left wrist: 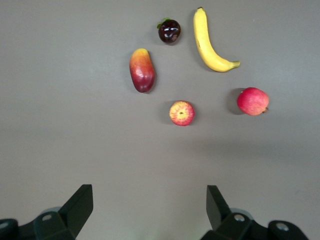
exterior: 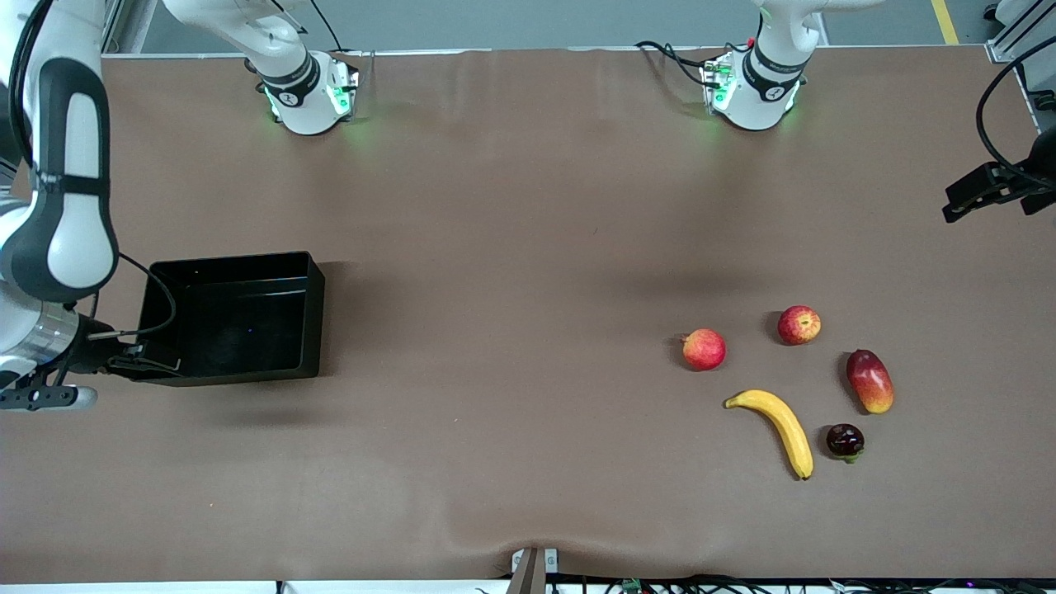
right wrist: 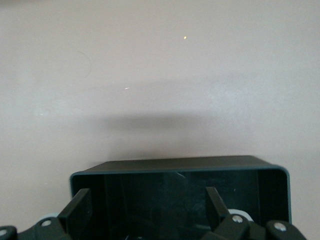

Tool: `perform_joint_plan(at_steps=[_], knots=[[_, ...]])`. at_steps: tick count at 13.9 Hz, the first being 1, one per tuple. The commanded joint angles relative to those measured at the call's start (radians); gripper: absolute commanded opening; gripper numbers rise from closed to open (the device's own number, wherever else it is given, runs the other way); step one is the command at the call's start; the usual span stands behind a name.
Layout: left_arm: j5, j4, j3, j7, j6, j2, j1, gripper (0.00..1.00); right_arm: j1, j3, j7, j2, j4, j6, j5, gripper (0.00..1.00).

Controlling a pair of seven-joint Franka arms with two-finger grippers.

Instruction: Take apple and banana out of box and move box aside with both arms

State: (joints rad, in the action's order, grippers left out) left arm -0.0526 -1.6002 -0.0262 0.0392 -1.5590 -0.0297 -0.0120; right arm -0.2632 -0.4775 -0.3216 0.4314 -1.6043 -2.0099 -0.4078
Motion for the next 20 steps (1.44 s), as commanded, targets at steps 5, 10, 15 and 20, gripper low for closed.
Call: perform_joint_plan(at_steps=[5,10,15,20], knots=[[0.019,-0.015,0.017,0.004,0.083,-0.097,-0.003,1.0,0.188,0.222,0.165,-0.098,0.106,0.221,0.232,1.0],[0.063,-0.014,0.068,0.083,0.102,-0.117,-0.002,1.0,0.364,0.476,0.296,-0.271,0.095,0.39,0.356,1.0],[0.063,0.0,0.072,0.08,0.105,-0.119,0.001,1.0,0.364,0.479,0.296,-0.371,0.09,0.483,0.368,1.0],[0.046,0.031,0.072,0.073,0.109,-0.099,0.001,1.0,0.355,0.478,0.355,-0.428,0.08,0.548,0.382,1.0]])
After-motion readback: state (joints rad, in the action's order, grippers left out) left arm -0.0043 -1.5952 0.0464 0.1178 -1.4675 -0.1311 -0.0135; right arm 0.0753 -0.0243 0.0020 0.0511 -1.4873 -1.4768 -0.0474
